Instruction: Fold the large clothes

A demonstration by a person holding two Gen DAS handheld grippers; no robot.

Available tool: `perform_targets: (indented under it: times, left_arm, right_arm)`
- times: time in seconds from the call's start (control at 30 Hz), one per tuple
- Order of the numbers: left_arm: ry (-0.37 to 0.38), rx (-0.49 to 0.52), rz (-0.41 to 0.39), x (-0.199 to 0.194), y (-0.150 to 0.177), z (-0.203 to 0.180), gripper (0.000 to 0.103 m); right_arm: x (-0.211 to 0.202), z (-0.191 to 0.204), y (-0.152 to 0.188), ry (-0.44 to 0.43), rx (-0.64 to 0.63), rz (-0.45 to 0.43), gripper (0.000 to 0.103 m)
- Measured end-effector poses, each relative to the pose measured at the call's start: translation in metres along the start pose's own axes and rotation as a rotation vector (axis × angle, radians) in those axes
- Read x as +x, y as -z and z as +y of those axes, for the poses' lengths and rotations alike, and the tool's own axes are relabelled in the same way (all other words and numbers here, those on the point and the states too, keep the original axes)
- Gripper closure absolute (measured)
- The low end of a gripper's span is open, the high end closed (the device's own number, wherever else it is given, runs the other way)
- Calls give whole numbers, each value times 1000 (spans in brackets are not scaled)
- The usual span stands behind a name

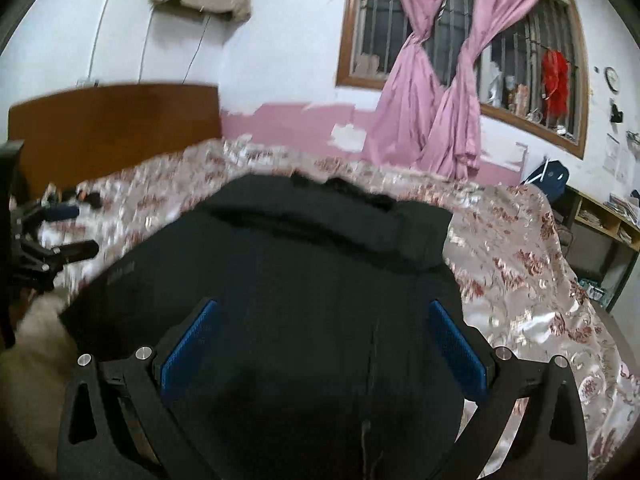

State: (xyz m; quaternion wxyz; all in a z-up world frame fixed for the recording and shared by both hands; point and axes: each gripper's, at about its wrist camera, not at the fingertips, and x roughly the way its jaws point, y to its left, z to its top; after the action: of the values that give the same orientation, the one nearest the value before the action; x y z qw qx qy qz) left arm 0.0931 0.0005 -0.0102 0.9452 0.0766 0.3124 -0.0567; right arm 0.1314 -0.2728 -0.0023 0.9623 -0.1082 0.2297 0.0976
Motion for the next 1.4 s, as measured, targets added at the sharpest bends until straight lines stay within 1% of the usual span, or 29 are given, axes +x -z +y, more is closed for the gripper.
perform_targets:
  times: [0.07, 0.13, 0.2, 0.27, 0.3, 0.37, 0.47, 0.53, 0.6, 0.7, 0.77, 0.8, 0.87, 0.93, 1.0, 1.07, 1.13, 1.2, 1.27, 1.4]
  left_arm:
    - [22, 0, 79, 9, 15, -1, 0]
    - [41, 6, 131, 14, 27, -3, 0]
    - [53, 26, 172, 17, 38, -6, 0]
    - [83, 52, 210, 19, 44, -11, 0]
    - [93, 63, 224, 20, 46, -14, 0]
    - [113, 97, 280, 25, 51, -22, 0]
    - [97, 173, 361, 32, 63, -38, 0]
    - [84, 220, 399, 36, 69, -46, 0]
    - [69, 250, 421, 39, 73, -51, 0]
    - [66, 256, 445, 43, 73, -52, 0]
    - [47, 258, 469, 48, 73, -52, 0]
    - [36, 263, 479, 50, 74, -52, 0]
    - [18, 277, 496, 53, 76, -54, 0]
    - [12, 286, 496, 51, 75, -56, 0]
    - [14, 284, 491, 48, 75, -57, 0]
    - [17, 277, 486, 46, 75, -54, 0]
    - [32, 270, 480, 42, 75, -53, 0]
    - [45, 265, 473, 45, 74, -46, 0]
    - [55, 271, 465, 41, 75, -45, 0]
    - [37, 317, 462, 36, 82, -47, 0]
  right_arm:
    - [0, 1, 12, -4, -19, 49, 2]
    - [2, 1, 24, -21, -30, 109, 2]
    - [4, 1, 36, -27, -46, 173, 2]
    - [9, 2, 47, -31, -73, 240, 2]
    - [11, 4, 51, -42, -85, 270, 2]
    - [13, 10, 60, -70, -104, 320, 2]
    - [17, 15, 68, -131, -139, 384, 2]
    - [21, 22, 75, -135, -204, 435, 2]
    - [26, 32, 84, -121, -293, 486, 2]
    - [34, 46, 101, -96, -426, 556, 2]
    - [41, 55, 116, -67, -523, 602, 2]
    - [42, 58, 119, -53, -550, 610, 2]
    - [46, 65, 130, 9, -623, 619, 2]
    - [48, 69, 136, 53, -655, 614, 2]
    - [49, 71, 142, 132, -690, 594, 2]
    - [47, 72, 145, 158, -700, 578, 2]
    - [38, 71, 139, 156, -673, 526, 3]
    - [21, 65, 127, 152, -608, 440, 3]
    - [7, 53, 117, 144, -523, 377, 3]
    - [-11, 34, 109, 88, -391, 313, 3]
